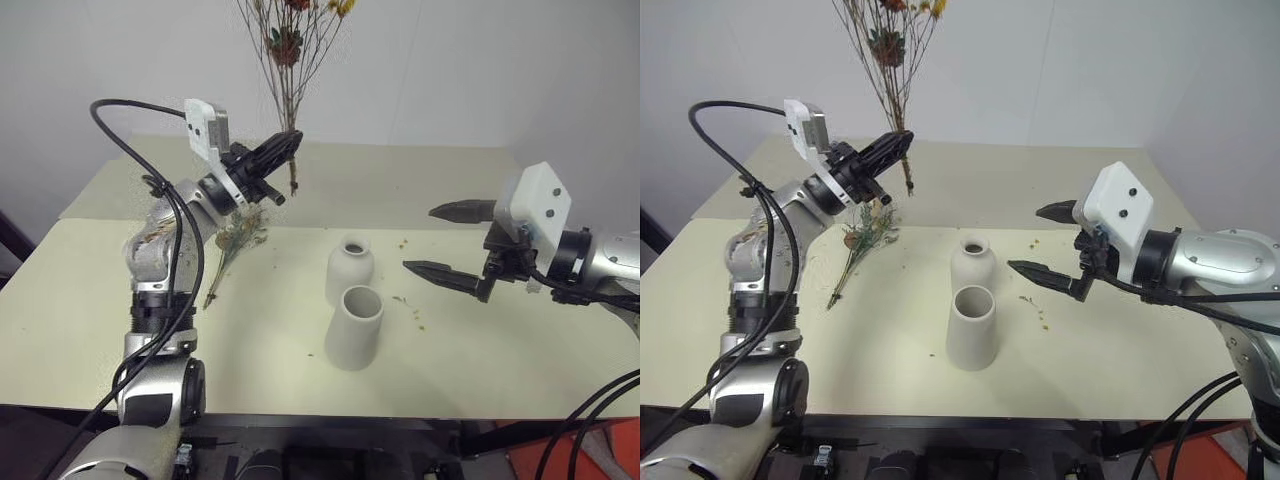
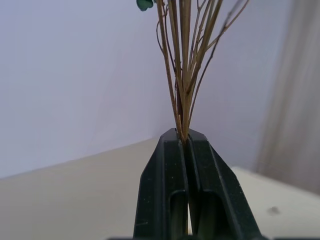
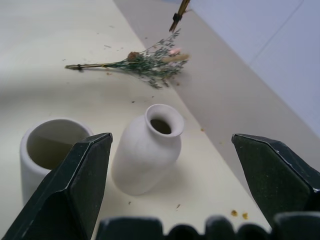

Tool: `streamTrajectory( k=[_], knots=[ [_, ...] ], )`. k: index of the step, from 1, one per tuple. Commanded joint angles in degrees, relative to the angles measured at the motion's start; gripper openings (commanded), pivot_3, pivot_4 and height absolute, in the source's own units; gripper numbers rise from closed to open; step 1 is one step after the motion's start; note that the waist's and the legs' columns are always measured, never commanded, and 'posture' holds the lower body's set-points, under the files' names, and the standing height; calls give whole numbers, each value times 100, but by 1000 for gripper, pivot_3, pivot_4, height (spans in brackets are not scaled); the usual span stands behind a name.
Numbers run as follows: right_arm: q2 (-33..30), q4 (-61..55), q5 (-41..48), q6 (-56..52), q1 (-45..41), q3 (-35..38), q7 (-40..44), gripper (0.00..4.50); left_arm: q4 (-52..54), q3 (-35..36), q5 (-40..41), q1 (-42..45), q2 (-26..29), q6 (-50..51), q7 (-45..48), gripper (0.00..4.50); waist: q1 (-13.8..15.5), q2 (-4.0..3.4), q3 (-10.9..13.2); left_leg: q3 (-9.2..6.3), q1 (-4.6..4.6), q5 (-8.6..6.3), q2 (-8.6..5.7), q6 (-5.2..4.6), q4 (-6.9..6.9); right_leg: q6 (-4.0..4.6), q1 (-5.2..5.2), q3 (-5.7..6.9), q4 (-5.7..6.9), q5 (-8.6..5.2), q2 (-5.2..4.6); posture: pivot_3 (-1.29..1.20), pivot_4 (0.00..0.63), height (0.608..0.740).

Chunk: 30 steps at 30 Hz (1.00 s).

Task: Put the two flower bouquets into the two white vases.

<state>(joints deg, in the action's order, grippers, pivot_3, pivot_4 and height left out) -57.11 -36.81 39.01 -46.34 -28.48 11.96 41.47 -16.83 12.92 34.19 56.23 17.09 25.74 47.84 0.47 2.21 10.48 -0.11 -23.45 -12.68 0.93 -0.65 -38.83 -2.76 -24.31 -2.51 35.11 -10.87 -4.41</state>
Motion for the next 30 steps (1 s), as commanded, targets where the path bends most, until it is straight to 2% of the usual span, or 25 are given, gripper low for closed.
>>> streamTrajectory(
  k=[1,7,13,22,30],
  knots=[
    [-1,-307,-55,-54,69,250,-299,4500,-647,196,390,487,-137,-408,780,21,-10,0,0,0,1,0,0,0,0,-3,1,0,0,-2,0,0,150,740],
    [-13,-581,-109,-196,325,346,-639,4500,-1825,110,360,1065,-193,-476,1659,21,-47,0,0,-1,-3,0,-1,0,1,-4,-1,-1,-1,-2,0,0,150,740],
    [79,-821,-96,-278,519,445,-974,4500,-2282,-20,421,1242,-147,-44,2466,21,-72,0,0,-3,-5,0,0,0,2,-7,-3,0,-2,-4,0,0,150,740],
    [252,-1091,-50,-376,787,575,-1318,4500,-2878,-447,-434,1071,-491,-1557,3076,21,-65,0,0,-3,-6,0,-1,0,1,-8,-2,0,-3,-5,0,0,150,740],
    [336,-1168,-44,-374,909,654,-1483,4500,-3549,-327,-534,1262,-523,-1697,3299,21,-93,0,0,-5,-9,0,1,-1,1,-9,-4,0,-2,-5,1,0,150,740]
  ],
)
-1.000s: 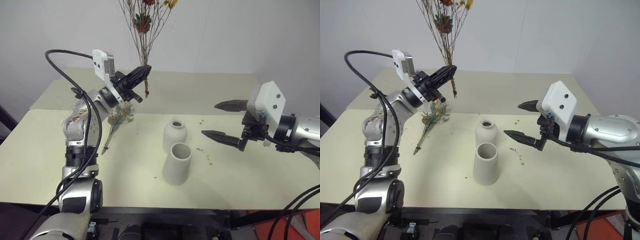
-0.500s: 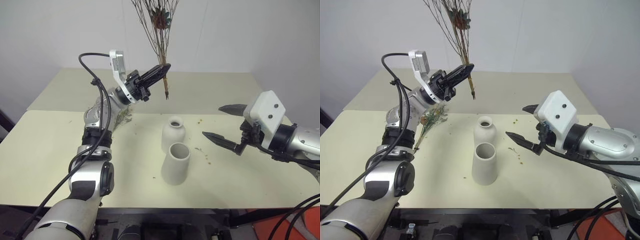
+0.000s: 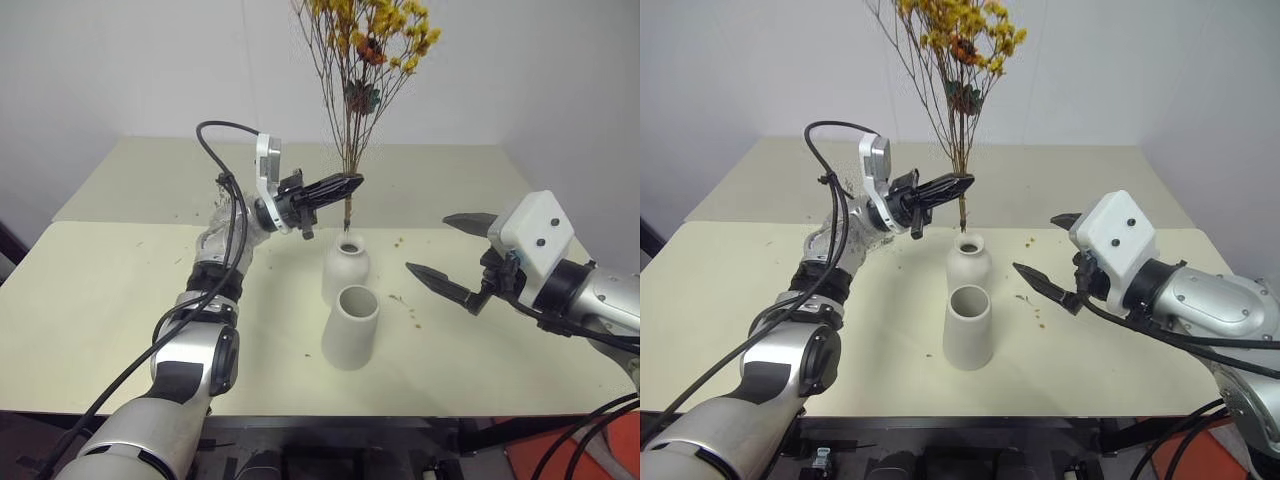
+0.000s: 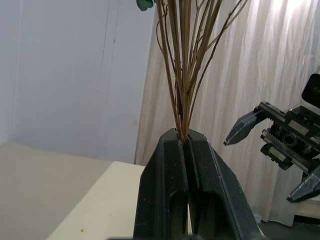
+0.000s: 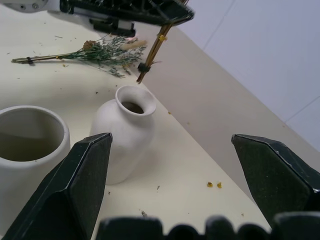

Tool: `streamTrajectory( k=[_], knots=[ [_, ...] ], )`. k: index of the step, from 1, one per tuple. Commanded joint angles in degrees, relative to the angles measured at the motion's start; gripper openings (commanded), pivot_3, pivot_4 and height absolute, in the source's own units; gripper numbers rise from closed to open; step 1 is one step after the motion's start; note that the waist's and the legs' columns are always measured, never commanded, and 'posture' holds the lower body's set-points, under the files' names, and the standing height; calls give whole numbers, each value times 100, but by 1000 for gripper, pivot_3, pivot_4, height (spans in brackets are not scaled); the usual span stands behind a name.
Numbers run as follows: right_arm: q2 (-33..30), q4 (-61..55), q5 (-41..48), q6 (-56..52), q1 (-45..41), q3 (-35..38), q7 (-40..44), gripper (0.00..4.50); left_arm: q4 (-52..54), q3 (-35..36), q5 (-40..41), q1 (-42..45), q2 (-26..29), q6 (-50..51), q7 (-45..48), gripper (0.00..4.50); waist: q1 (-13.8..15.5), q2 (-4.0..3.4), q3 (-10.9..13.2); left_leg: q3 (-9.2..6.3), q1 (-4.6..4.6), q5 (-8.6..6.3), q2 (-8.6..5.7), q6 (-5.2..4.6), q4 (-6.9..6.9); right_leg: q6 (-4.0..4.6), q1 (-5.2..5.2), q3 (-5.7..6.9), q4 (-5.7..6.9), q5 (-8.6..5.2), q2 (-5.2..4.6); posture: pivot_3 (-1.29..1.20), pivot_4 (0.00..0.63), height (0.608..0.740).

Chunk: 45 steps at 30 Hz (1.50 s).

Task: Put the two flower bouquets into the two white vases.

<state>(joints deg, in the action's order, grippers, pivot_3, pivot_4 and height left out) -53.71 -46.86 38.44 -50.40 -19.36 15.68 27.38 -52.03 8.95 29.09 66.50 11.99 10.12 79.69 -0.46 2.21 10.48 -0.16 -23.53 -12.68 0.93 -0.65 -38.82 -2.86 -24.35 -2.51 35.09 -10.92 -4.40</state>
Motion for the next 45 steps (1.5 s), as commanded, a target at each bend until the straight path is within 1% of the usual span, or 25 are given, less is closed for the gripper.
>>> streamTrajectory(
  k=[1,8,18,22,26,30,31,32,34,35,37,38,40,42,45],
  knots=[
    [-7,-156,6,28,22,302,-74,4500,-71,42,-67,222,-32,-199,135,21,0,0,0,0,0,0,0,0,0,-1,0,0,0,0,0,0,150,740],
    [-6,-146,4,32,113,363,-70,4500,-169,10,-191,144,-158,-303,236,21,2,0,0,0,-2,0,0,0,0,-2,0,1,-1,-1,0,0,150,740],
    [-77,-116,283,-103,93,402,18,4500,-241,44,-349,102,-252,-673,180,21,-13,0,0,-1,-1,0,0,0,1,-3,0,0,0,-2,0,0,150,740],
    [-98,-112,344,-138,71,359,11,4500,-223,-20,-419,10,-235,-786,303,21,-11,0,0,-1,-1,0,0,0,1,-3,0,1,-1,-1,0,0,150,740],
    [-106,-89,386,-148,56,354,-8,4500,-273,45,-444,0,-239,-792,240,972,-12,0,0,-2,-1,0,0,0,1,-3,0,1,0,-1,0,0,150,740],
    [-114,-44,392,-140,37,334,1,4500,-230,54,-439,-38,-218,-790,257,2167,-12,0,0,-2,-1,0,0,0,0,-5,0,1,0,-2,0,0,150,740],
    [-113,-34,393,-134,34,329,7,4500,-199,49,-439,-65,-196,-783,283,2404,-13,0,0,-2,-1,0,0,0,0,-5,0,0,0,-3,0,0,150,740],
    [-109,-25,393,-128,29,320,12,4500,-143,42,-433,-108,-160,-766,335,2798,-16,0,0,-2,-1,0,0,0,1,-5,0,1,-1,-2,0,0,150,740],
    [-104,1,388,-112,22,300,28,4500,-38,-2,-482,-197,-73,-757,344,3338,-27,0,0,-2,0,0,1,0,1,-5,0,0,0,-3,0,0,150,740],
    [-103,11,381,-104,20,289,36,4500,-4,-37,-522,-231,-27,-752,349,3722,-31,0,0,-2,0,0,2,0,2,-5,0,0,0,-3,1,0,150,740],
    [-95,33,381,-95,1,268,45,4500,68,-169,-678,-325,123,-835,443,4297,-33,0,0,-2,1,0,2,0,2,-4,-1,0,2,-2,2,0,150,740],
    [-98,46,367,-82,-4,256,54,4500,106,-257,-776,-373,203,-923,527,4464,-33,0,0,-2,1,0,2,0,1,-4,-1,0,2,-2,2,0,150,740],
    [-99,79,349,-61,-23,229,71,4500,203,-402,-935,-471,346,-1184,711,4464,-24,0,0,-2,1,0,2,0,1,-3,-1,0,3,-1,2,0,150,740],
    [-96,117,321,-37,-40,197,89,4500,279,-459,-959,-504,450,-1199,853,4464,-22,0,0,-2,1,0,2,0,1,0,0,0,1,1,1,0,150,740],
    [-81,169,286,-8,-63,156,120,4500,331,-417,-960,-522,438,-1466,739,4464,2,0,0,-2,-2,0,2,0,1,2,0,1,-1,2,0,0,150,740]
  ],
)
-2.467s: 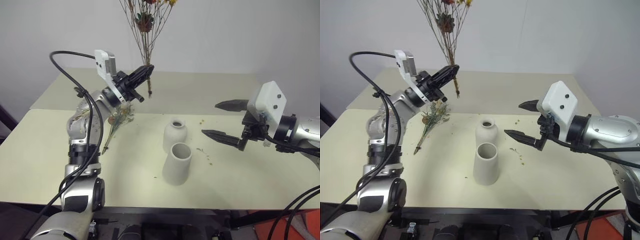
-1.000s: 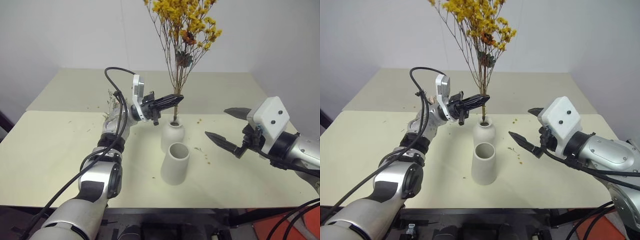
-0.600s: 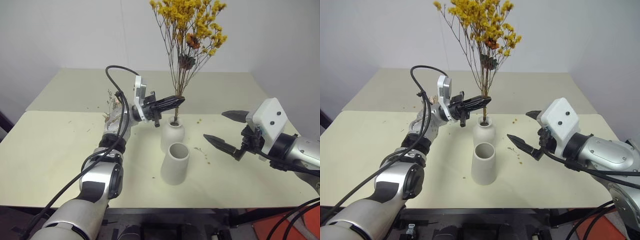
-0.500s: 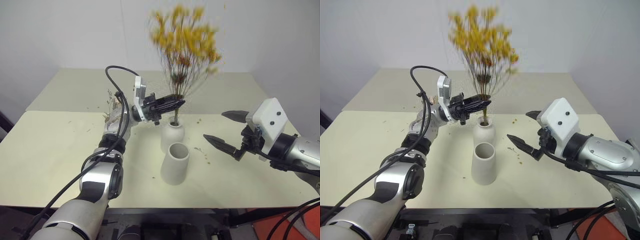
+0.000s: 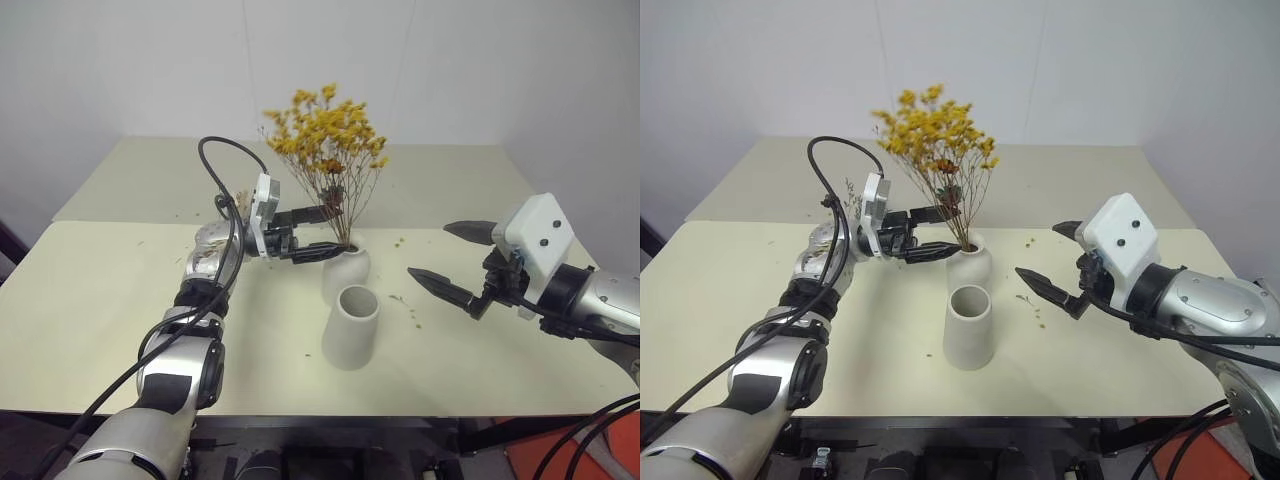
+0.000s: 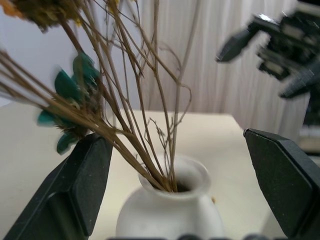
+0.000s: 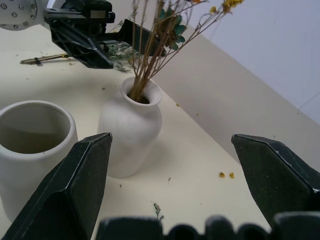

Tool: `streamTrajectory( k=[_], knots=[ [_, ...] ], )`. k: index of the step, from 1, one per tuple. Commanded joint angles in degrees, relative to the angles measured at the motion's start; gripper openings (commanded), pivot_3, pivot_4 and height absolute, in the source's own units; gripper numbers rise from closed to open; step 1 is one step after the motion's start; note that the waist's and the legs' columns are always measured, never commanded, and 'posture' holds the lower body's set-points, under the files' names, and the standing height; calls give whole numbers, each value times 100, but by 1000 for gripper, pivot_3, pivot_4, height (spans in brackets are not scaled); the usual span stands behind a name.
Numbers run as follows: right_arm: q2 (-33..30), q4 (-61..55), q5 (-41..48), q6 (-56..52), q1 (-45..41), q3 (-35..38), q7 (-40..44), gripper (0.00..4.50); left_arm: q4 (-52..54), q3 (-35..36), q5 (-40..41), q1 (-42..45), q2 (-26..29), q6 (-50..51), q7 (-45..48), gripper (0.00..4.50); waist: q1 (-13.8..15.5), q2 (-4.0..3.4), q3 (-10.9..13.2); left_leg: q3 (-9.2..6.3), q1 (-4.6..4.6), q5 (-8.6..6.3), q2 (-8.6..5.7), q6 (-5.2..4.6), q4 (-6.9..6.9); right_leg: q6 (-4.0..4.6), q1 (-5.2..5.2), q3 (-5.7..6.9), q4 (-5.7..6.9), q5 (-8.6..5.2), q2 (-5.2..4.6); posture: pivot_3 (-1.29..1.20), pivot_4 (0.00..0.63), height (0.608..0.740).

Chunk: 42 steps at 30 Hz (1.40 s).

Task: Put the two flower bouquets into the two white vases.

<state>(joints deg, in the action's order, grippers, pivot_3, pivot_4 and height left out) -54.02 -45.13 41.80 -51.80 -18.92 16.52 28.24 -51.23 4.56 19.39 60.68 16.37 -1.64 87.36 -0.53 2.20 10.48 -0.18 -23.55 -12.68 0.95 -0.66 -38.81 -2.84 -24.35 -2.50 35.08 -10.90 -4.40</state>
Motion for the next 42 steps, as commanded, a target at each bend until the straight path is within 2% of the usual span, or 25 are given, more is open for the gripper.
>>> streamTrajectory(
  k=[1,5,8,11,14,21,23,29,42],
  knots=[
    [-42,14,-63,146,-123,49,44,4500,310,57,77,79,-8,-252,-19,4464,19,0,0,0,-2,0,0,0,-1,0,0,0,-1,0,0,0,150,740],
    [-35,72,-107,176,-176,-3,71,4500,548,-169,-27,51,146,-183,305,4464,18,0,0,0,-4,0,0,0,0,0,-1,0,-1,0,0,0,150,740],
    [-33,83,-130,177,-178,-7,81,4500,456,-320,-275,76,116,-488,80,4464,18,0,0,0,-1,0,0,0,0,0,-1,0,0,0,1,0,150,740],
    [-25,91,-151,168,-189,-23,86,4500,419,-325,-218,209,47,-367,72,4464,18,0,0,0,-1,0,0,0,-2,-2,0,0,2,-1,0,0,150,740],
    [-11,104,-169,162,-199,-37,72,4500,231,-395,-409,407,-32,-377,-349,4464,19,0,0,0,-1,0,0,0,-2,-4,-1,0,2,-2,1,0,150,740],
    [-9,61,-144,99,-165,-1,32,4500,-141,-137,-332,712,-95,-374,-950,4464,-2,0,0,0,-3,0,0,0,-1,-8,-1,1,0,-4,1,0,150,740],
    [-11,31,-134,83,-139,7,19,4500,-38,-71,-185,664,-53,-357,-718,4464,-15,0,0,-1,-3,0,0,0,-1,-9,-2,1,1,-4,1,0,150,740],
    [-8,29,-134,73,-146,-25,-9,4500,494,-140,50,389,228,80,92,4464,-23,0,0,0,-2,0,1,0,0,-6,-2,0,1,-3,2,0,150,740],
    [12,143,14,77,-216,-48,133,4500,914,16,33,24,1094,330,216,4464,-19,0,0,-1,-1,0,2,0,0,-5,-3,1,2,-3,1,0,150,740]
  ],
)
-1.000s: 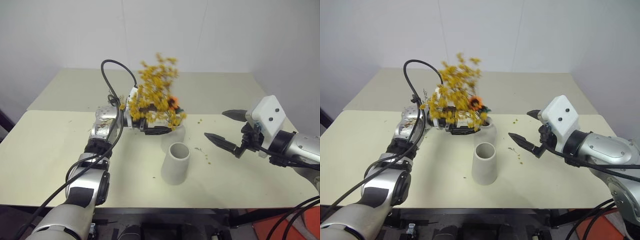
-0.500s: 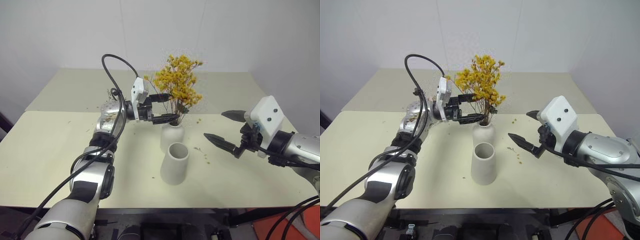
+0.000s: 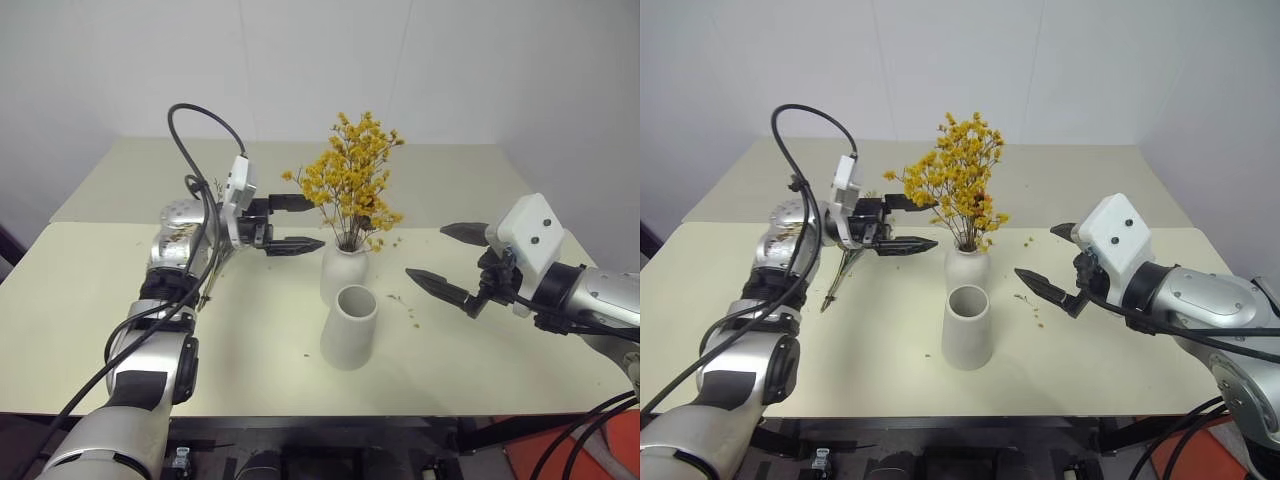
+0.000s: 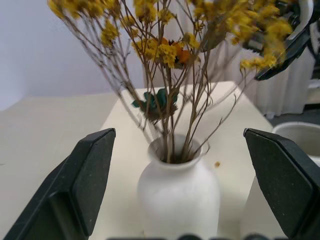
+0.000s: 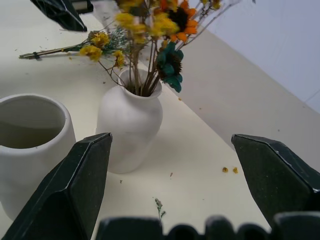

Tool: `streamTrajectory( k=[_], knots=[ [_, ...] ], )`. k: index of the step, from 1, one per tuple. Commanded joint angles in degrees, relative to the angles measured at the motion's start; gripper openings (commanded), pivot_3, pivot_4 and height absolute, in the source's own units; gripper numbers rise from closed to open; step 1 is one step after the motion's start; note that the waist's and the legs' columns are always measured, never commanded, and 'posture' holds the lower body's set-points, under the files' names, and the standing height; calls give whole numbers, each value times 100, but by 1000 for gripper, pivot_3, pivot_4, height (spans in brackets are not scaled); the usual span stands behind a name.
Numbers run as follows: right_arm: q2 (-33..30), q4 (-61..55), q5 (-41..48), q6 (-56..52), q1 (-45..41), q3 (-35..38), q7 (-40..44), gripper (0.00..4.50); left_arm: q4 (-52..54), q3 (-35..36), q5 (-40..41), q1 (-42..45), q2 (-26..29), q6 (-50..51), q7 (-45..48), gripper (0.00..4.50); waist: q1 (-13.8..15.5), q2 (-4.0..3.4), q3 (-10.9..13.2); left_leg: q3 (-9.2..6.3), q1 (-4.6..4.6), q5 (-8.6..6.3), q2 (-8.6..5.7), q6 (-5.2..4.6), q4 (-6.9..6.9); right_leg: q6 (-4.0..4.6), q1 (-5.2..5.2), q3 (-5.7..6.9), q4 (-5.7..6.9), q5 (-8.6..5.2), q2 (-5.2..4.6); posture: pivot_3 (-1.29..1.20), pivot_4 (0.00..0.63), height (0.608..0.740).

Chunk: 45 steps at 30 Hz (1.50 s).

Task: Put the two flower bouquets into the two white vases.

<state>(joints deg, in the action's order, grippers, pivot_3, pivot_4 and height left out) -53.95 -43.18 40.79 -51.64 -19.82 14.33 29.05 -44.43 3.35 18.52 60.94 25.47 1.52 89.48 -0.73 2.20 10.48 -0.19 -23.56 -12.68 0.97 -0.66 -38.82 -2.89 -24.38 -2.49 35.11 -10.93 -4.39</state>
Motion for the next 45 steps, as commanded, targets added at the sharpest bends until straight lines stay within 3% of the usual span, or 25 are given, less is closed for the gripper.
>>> streamTrajectory(
  k=[1,8,15,20,22,27,31,38,45],
  knots=[
    [13,-48,170,52,-118,208,82,4500,270,159,119,-35,272,13,-8,4464,1,0,0,0,0,0,0,0,-1,0,0,0,0,0,0,0,150,740],
    [-47,-161,924,-65,84,760,298,4500,1130,584,482,-693,1022,735,-331,4464,-19,0,0,1,3,0,6,0,4,3,-1,0,0,1,2,0,150,740],
    [-409,-757,1665,-18,716,1346,724,4500,3795,1120,724,-2402,1960,2609,-1804,4464,-7,-1,0,1,7,0,10,0,6,1,1,0,0,0,-1,0,150,740],
    [-910,-694,2492,-316,279,913,505,4500,4776,1323,866,-3033,2307,3593,-2658,4464,6,-1,0,5,27,0,16,1,3,-15,15,2,1,-16,-1,0,150,740],
    [-1110,-595,2876,-435,-80,664,277,4500,4949,1159,656,-2997,2338,4081,-3271,4464,19,0,0,9,33,0,29,1,4,16,17,4,0,-32,-2,0,150,740],
    [-1486,-297,3660,-660,-1041,-14,-25,4500,5224,737,414,-2409,2225,5733,-4619,4464,7,2,1,11,24,0,22,1,8,-3,8,4,-1,-21,3,0,150,740],
    [-1455,-138,3510,-695,-1604,-575,13,4500,5224,480,273,-2083,2058,6684,-5321,4464,1,2,1,8,11,0,15,1,15,-13,-3,2,-6,-16,1,0,150,740],
    [-1307,57,3258,-796,-2119,-1105,42,4500,4805,516,143,-1735,1836,7686,-6062,4464,-7,3,1,6,13,0,14,1,15,-13,-7,2,0,-17,3,0,150,740],
    [-1274,5,3067,-837,-2122,-1170,129,4500,4735,244,65,-1723,1847,7927,-6323,4464,-1,3,1,5,6,0,10,1,16,6,-11,1,-2,-5,-2,0,150,740]
  ],
)
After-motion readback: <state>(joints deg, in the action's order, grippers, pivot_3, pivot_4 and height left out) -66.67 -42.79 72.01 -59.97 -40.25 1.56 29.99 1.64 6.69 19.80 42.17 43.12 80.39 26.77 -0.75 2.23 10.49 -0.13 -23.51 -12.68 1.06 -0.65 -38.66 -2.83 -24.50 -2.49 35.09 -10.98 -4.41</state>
